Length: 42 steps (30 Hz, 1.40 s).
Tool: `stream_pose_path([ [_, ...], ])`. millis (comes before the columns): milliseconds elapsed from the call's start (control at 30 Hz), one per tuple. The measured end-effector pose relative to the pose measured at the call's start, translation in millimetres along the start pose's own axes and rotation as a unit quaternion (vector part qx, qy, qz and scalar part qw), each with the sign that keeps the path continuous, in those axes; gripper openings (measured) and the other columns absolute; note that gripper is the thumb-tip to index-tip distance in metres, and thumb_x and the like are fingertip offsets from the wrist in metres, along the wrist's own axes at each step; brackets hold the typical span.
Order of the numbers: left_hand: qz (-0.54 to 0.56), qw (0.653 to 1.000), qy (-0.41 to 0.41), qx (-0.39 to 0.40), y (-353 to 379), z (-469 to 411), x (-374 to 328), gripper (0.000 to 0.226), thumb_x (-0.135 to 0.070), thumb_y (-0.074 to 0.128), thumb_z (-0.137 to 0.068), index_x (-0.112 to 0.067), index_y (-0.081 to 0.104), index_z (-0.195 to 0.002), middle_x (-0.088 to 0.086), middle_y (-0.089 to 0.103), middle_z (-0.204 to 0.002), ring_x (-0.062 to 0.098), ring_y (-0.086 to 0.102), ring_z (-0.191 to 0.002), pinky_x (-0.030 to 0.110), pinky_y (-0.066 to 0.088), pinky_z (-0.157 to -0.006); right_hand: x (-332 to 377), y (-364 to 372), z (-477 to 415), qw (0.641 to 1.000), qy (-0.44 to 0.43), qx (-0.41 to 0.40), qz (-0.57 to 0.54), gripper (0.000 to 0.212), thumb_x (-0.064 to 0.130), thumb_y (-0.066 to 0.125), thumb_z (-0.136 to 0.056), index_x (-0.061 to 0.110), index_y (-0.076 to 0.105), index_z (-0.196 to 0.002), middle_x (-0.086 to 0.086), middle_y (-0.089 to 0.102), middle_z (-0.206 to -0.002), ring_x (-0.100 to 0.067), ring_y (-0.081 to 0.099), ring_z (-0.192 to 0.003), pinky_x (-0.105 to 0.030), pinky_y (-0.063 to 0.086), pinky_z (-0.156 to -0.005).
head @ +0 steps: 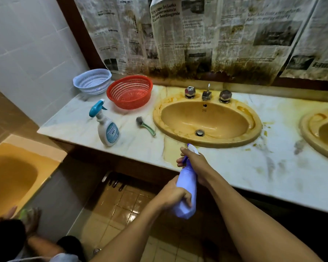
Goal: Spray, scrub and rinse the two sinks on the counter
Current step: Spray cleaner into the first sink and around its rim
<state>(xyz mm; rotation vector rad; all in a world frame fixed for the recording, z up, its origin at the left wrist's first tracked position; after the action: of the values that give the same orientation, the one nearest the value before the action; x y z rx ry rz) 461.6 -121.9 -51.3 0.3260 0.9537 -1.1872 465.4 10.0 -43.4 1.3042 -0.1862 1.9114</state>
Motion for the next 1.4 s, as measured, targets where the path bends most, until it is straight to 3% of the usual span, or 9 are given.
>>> stream_pose_path([
  [133, -0.011, 1.000, 0.013, 0.015, 11.6, 4.7, -0.6, 0.067, -0.027, 0.074, -0.041, -0.021, 0.069, -0.108, 0.001, 0.074, -0.098, 0.021, 0.067, -0.091, 0.038, 0.058, -0.082, -2.9, -10.8, 7.1, 1.000, -0.005, -0.009, -0.006, 0.020, 0.018, 0.062, -0.101, 0.008, 0.049, -0.113, -0.018, 0.051, -0.091, -0.024, 0.058, -0.067, -0.034, 0.051, -0.067],
  [433, -0.040, 0.999, 0.008, 0.012, 12.7, 9.2, 4.9, 0.068, -0.029, 0.077, -0.043, -0.026, 0.067, -0.110, -0.001, 0.074, -0.101, 0.023, 0.069, -0.097, 0.044, 0.061, -0.088, -8.0, -22.4, 22.9, 0.993, 0.010, -0.095, 0.071, 0.016, 0.024, 0.056, -0.075, 0.009, 0.057, -0.071, -0.016, 0.060, -0.060, -0.026, 0.053, -0.058, -0.040, 0.046, -0.069],
  [500, -0.046, 0.999, 0.012, 0.012, 10.8, 10.1, 5.9, 0.066, -0.029, 0.076, -0.043, -0.026, 0.067, -0.109, -0.001, 0.074, -0.100, 0.024, 0.069, -0.097, 0.044, 0.061, -0.087, -9.7, -22.4, 23.3, 0.993, -0.002, -0.098, 0.062, 0.017, 0.026, 0.060, -0.077, 0.010, 0.059, -0.074, -0.015, 0.062, -0.061, -0.025, 0.055, -0.057, -0.039, 0.047, -0.069],
  [633, -0.044, 0.998, 0.021, 0.032, 8.8, 10.7, 5.0, 0.060, -0.023, 0.075, -0.042, -0.020, 0.067, -0.102, -0.003, 0.072, -0.091, 0.021, 0.065, -0.083, 0.037, 0.057, -0.075, -11.8, -19.5, 24.3, 0.999, -0.012, -0.048, -0.001, 0.025, 0.031, 0.067, -0.097, 0.008, 0.061, -0.105, -0.017, 0.070, -0.085, -0.026, 0.064, -0.076, -0.038, 0.051, -0.077],
  [767, -0.052, 0.997, 0.031, 0.043, 14.1, 7.6, 1.8, 0.059, -0.023, 0.076, -0.040, -0.018, 0.067, -0.098, 0.002, 0.072, -0.095, 0.019, 0.062, -0.082, 0.044, 0.058, -0.082, -10.8, -29.8, 27.3, 0.999, -0.016, -0.048, -0.005, 0.030, 0.031, 0.065, -0.099, 0.002, 0.063, -0.104, -0.020, 0.072, -0.093, -0.030, 0.068, -0.089, -0.037, 0.053, -0.086],
  [967, -0.029, 0.998, 0.037, 0.046, 28.4, 8.7, 2.0, 0.067, -0.024, 0.075, -0.043, -0.024, 0.068, -0.110, -0.001, 0.074, -0.102, 0.021, 0.068, -0.095, 0.039, 0.060, -0.085, -6.8, -34.1, 34.2, 0.995, 0.012, -0.086, 0.046, 0.020, 0.015, 0.056, -0.096, 0.005, 0.059, -0.078, -0.021, 0.066, -0.074, -0.030, 0.059, -0.065, -0.036, 0.052, -0.067],
  [1100, -0.022, 0.998, 0.030, 0.044, 27.5, 9.2, 3.7, 0.067, -0.023, 0.076, -0.043, -0.023, 0.069, -0.110, 0.000, 0.075, -0.101, 0.025, 0.069, -0.100, 0.043, 0.061, -0.089, -8.1, -36.3, 35.7, 0.991, 0.021, -0.112, 0.076, 0.016, 0.018, 0.055, -0.081, 0.008, 0.059, -0.069, -0.020, 0.064, -0.066, -0.028, 0.055, -0.060, -0.039, 0.050, -0.068],
  [1233, -0.032, 0.998, 0.034, 0.048, 26.2, 10.8, 2.8, 0.065, -0.022, 0.075, -0.043, -0.023, 0.068, -0.108, 0.001, 0.074, -0.096, 0.025, 0.069, -0.093, 0.043, 0.060, -0.086, -11.0, -37.0, 36.2, 0.992, 0.008, -0.106, 0.065, 0.022, 0.028, 0.061, -0.085, 0.008, 0.062, -0.075, -0.018, 0.066, -0.067, -0.028, 0.057, -0.062, -0.038, 0.050, -0.069],
  [1400, -0.052, 0.996, 0.042, 0.061, 30.3, 10.5, -3.2, 0.060, -0.023, 0.075, -0.042, -0.020, 0.069, -0.101, 0.003, 0.073, -0.094, 0.022, 0.066, -0.086, 0.046, 0.059, -0.084, -5.3, -45.3, 41.6, 0.997, -0.022, -0.075, 0.017, 0.031, 0.041, 0.065, -0.098, 0.010, 0.066, -0.102, -0.014, 0.074, -0.097, -0.025, 0.068, -0.088, -0.035, 0.052, -0.083],
])
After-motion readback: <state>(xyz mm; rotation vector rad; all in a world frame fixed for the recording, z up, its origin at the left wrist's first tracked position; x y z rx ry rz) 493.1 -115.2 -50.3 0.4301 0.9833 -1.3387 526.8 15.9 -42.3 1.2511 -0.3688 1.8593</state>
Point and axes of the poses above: each hand's wrist, its own z-axis away from the middle knuckle, its own y-axis out of the palm, x = y × z, the point moved 9 cm from there along -z, towards the middle knuckle
